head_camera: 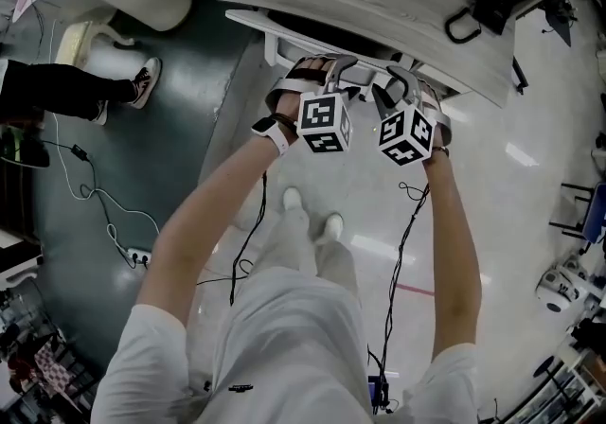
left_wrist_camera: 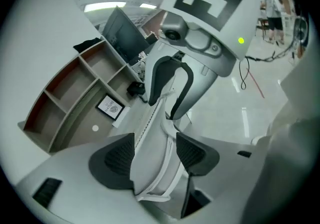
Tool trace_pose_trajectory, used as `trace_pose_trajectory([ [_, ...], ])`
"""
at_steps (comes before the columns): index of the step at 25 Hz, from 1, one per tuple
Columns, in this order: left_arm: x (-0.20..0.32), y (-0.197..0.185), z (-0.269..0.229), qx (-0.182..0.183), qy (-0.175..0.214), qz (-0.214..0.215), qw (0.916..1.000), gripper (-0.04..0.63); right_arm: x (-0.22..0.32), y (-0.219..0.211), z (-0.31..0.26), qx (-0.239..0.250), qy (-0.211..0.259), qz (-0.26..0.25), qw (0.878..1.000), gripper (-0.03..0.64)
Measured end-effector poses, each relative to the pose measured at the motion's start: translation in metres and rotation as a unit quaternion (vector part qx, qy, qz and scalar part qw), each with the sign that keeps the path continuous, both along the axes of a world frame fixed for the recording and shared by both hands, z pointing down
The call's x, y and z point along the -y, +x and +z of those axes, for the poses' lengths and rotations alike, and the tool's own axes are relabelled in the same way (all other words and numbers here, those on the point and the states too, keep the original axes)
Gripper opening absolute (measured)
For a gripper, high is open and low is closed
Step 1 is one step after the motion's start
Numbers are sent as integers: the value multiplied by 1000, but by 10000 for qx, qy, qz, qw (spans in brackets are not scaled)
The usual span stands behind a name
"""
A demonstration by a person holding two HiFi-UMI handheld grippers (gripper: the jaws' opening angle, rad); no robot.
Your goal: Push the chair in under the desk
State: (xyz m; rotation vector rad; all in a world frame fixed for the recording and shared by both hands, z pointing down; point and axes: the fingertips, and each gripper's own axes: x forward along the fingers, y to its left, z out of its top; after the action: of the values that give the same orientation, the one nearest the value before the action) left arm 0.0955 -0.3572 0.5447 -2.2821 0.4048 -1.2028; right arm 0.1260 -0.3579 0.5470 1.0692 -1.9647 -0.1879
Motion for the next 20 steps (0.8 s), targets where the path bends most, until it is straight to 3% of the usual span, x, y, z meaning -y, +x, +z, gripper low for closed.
trace_pose_trajectory([
  [3,-13,-9,-12,-504,-287,-427,9974,245,-19,-3,-13,103,178,48,9998,181],
  [8,-38,-36,-34,-1003,-238,-903,9906,212,-59,-10,-32,239,394,62,9989,170],
  [11,-60,-52,-46,-1301,-258,-1163,9843,156,-84,-14,-46,454,535,118,9975,138],
  [14,-90,-64,-52,-1515,-540,-1384,9772,73,-109,-19,-64,709,737,200,9946,124],
  [20,-146,-85,-84,-2140,-639,-1801,9579,25,-159,-37,-107,999,1172,175,9879,74],
])
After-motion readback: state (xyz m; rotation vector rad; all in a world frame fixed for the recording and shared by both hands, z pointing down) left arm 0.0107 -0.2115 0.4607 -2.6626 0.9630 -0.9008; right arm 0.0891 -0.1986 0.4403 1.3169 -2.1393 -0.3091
